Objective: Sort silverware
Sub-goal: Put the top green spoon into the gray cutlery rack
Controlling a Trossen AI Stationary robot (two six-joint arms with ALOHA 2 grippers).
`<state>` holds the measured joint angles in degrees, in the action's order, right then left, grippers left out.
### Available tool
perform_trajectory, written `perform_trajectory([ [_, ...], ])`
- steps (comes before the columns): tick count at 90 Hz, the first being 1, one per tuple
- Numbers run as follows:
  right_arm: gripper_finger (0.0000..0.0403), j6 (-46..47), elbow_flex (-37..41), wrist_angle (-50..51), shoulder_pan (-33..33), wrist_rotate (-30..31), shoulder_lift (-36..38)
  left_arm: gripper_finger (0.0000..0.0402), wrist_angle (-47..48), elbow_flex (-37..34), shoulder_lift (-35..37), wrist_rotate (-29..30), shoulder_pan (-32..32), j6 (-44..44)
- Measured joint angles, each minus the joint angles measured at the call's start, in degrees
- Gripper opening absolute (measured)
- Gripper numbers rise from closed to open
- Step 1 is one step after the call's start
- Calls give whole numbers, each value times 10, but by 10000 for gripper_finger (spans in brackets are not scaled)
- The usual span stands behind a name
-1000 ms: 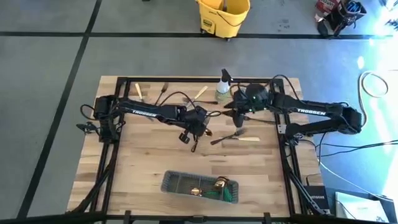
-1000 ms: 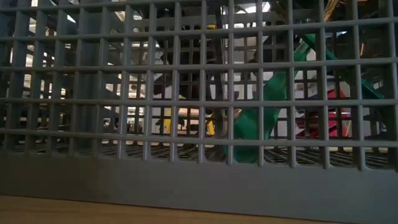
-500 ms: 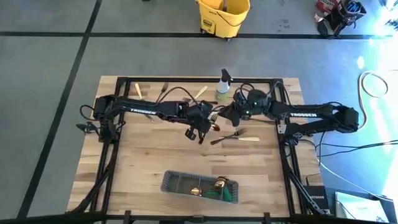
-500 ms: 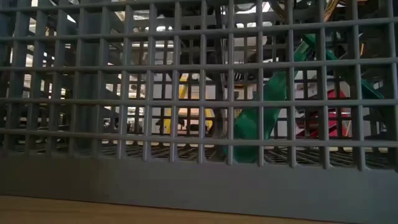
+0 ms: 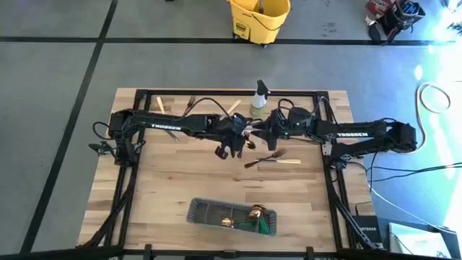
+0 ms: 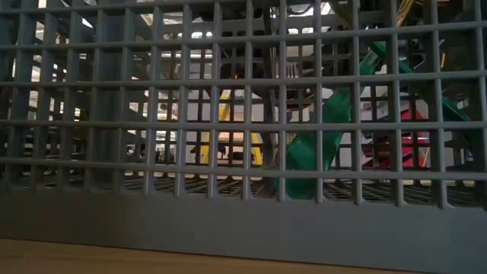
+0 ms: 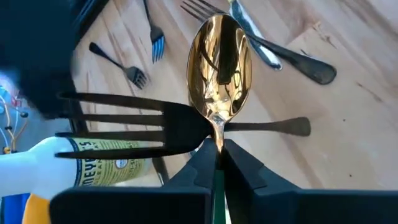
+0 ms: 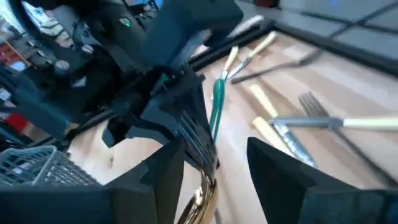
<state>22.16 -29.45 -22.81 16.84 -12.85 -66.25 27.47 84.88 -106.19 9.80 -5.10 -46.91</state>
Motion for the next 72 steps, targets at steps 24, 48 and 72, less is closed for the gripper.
perform_trajectory([
  [24,159,25,0,29,-7,-1,21,0,5,0,0,0,-1,2],
  [48,159,5,0,2,-35,17,-14,0,5,0,0,-1,-1,4],
  [72,159,-12,0,-1,-45,31,-34,0,4,0,0,-1,-1,4],
])
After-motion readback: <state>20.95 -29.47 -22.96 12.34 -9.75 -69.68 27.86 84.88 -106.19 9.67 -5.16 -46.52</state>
